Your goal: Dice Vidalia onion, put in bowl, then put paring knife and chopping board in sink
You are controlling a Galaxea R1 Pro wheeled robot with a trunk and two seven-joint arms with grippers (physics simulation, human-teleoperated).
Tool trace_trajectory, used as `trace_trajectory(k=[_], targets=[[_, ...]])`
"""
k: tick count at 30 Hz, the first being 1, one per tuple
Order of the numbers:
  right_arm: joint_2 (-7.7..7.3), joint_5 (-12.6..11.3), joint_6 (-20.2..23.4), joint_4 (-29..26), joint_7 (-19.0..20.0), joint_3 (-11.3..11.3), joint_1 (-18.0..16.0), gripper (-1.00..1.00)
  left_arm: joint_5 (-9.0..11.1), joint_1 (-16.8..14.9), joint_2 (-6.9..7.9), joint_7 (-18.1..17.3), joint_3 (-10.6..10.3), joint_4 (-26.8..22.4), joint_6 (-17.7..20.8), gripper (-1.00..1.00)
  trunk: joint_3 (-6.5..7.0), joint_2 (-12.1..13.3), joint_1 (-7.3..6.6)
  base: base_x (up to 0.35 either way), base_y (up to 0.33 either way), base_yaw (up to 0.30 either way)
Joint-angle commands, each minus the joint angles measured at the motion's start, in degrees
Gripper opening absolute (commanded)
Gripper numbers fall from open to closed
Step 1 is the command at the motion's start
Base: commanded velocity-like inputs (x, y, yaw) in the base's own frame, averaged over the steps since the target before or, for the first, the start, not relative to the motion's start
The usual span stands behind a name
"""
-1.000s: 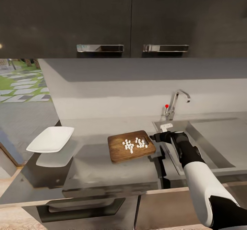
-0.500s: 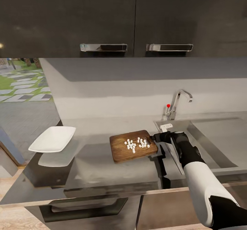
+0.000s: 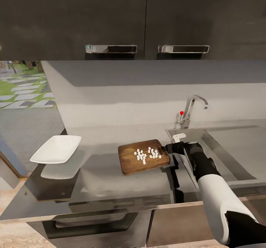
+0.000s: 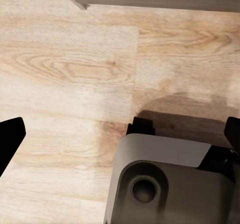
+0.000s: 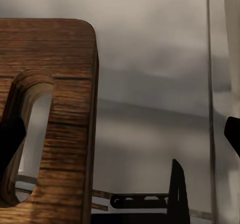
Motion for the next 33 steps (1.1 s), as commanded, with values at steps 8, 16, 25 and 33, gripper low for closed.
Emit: trace_trajectory(k=[8,16,25,33], targets=[[0.03,0.5,0.2,-0.1,0.5,-0.2,0.0,1.00,0.5,-0.1,-0.03,0.0,-0.5,0.2,-0.4,1.00,-0.68,-0.1,0.00,0.000,0.000,0.000],[0.03,0.5,0.2,-0.1,0.5,-0.2,0.0,1.00,0.5,-0.1,-0.01,0.0,-0.5,0.3,-0.4,1.00,-0.72,-0.1,0.00,0.045,0.071,0.000],[0.03,0.5,0.2,-0.1,0.5,-0.2,0.0,1.00,0.5,-0.1,-0.03,0.0,-0.5,0.3,-0.4,1.00,-0.72,-0.1,0.00,0.024,0.019,0.000],[0.03,0.5,0.2,-0.1,0.6,-0.3,0.0,1.00,0.5,-0.1,-0.03,0.0,-0.5,0.3,-0.4,1.00,-1.03,-0.1,0.00,0.000,0.000,0.000]])
